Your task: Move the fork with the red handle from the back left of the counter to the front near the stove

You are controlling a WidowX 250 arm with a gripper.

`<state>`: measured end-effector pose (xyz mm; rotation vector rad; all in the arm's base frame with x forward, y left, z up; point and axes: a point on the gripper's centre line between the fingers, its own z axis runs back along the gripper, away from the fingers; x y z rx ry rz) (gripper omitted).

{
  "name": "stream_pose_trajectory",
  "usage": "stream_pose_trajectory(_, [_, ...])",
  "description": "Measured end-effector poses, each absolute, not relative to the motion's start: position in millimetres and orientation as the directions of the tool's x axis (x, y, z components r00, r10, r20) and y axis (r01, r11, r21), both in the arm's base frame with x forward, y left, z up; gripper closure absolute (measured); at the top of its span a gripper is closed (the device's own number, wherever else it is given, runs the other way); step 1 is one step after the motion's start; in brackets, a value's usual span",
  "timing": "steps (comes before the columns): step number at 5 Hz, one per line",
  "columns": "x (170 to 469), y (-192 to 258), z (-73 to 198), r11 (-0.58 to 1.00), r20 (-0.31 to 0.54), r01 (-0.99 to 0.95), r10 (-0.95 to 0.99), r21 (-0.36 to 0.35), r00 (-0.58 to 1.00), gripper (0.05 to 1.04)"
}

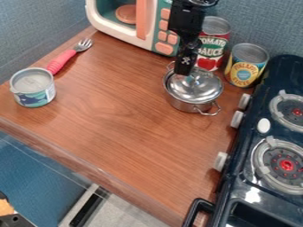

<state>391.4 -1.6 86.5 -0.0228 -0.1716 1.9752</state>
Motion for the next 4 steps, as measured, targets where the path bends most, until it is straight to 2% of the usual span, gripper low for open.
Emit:
stream_pose_trajectory(1, [389.5,-2.8,71.6,-0.399,0.073,-0.912,0.911,-0.092,-0.406,0.083])
stream_pose_trajectory(2, [386.1,10.2,68.1,-0.493,0.04,-0.869,0.868,-0.044,-0.495,0.083])
stream_pose_trajectory(4, [382.3,104.8,69.0,-0.817,-0.044,-0.576,0.574,0.04,-0.818,0.083])
